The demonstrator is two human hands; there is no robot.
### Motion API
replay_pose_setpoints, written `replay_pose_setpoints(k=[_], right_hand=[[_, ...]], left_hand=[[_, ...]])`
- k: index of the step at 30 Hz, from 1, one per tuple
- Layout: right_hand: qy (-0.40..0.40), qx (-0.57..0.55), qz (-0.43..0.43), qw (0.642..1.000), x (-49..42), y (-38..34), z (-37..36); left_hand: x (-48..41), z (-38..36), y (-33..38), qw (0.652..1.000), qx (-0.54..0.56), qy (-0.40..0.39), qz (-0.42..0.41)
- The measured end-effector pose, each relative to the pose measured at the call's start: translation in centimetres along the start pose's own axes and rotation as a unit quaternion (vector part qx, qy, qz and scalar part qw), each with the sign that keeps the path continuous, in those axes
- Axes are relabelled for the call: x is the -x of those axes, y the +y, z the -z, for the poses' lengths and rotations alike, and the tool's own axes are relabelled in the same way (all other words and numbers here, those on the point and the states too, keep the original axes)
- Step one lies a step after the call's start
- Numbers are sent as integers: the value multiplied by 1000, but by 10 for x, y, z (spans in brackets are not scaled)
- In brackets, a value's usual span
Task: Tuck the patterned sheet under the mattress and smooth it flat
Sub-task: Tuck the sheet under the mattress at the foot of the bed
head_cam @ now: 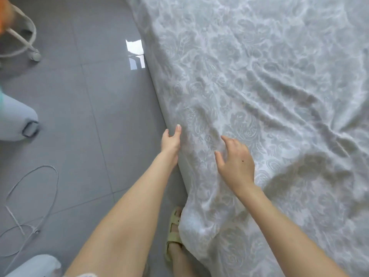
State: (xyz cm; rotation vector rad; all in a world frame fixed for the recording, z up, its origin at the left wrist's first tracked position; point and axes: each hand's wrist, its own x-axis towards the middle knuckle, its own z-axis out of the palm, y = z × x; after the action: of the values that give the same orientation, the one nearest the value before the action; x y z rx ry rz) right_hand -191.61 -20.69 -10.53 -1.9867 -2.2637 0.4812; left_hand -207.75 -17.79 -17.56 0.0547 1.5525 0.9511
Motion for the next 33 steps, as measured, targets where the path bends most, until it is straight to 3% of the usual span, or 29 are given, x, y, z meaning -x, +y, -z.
replay_pose_setpoints(k=[2, 4, 8, 11, 12, 14, 18, 20, 24, 26, 29, 31, 33], right_hand=[[1, -3, 16, 1000, -16, -5, -6], [-1, 2, 33, 999, -34, -13, -12], [-16, 14, 20, 1000, -63, -38, -7], [17, 7, 24, 1000, -80, -65, 4], [29, 7, 26, 999, -87, -74, 8], [32, 11, 20, 999, -100, -89, 12], [-15, 32, -14, 999, -124, -104, 9], [-35, 33, -21, 999, -139, -109, 8], [-34, 15, -19, 999, -181, -117, 13], [-32, 8, -19, 999, -207, -124, 15], [-24, -6, -11, 1000, -253, -136, 18], [-18, -17, -8, 1000, -288, -143, 19], [-24, -25, -11, 999, -324, -149, 20]], left_hand=[[-28, -3, 7, 1000, -23, -11, -1], [-42, 2, 14, 989, -129, -2, -65], [-19, 48, 44, 945, -250, 55, -201], [13, 92, 82, 906, -279, 47, -315], [13, 98, 91, 897, -306, 41, -316], [-7, 98, 99, 891, -373, 45, -253], [-70, 90, 101, 870, -490, 46, -24], [-85, 87, 114, 855, -518, 38, -21], [-111, 68, 171, 897, -431, 27, -89], [-129, 56, 199, 927, -368, 25, -75], [-161, 27, 238, 986, -169, -13, -6], [-185, 5, 266, 998, -59, -18, 33], [-212, -12, 282, 999, -35, 13, 11]])
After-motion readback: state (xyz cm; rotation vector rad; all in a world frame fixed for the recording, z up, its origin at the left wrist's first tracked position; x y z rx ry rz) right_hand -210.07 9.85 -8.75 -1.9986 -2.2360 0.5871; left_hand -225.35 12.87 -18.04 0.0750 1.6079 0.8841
